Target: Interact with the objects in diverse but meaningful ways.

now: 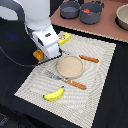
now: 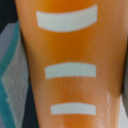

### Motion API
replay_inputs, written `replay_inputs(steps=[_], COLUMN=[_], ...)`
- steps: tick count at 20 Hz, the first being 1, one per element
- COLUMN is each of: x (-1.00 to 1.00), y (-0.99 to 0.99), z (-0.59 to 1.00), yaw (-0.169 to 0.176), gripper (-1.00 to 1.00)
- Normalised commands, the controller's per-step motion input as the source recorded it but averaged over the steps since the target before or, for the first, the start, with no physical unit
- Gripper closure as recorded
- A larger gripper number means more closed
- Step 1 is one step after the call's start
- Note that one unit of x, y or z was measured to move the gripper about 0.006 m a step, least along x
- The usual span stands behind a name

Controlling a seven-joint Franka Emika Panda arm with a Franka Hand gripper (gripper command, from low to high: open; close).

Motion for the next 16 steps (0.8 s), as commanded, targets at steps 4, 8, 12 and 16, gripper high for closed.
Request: replay_inputs(steps=[4,8,12,16], x=[0.82,0.93,0.96,0.92], y=[-0.22,-0.16,-0.1,-0.15], z=[1.0,1.0,1.0,0.7], yaw=[-0.012,-0.012,0.0,-0.032], gripper=[1.0,1.0,1.0,1.0])
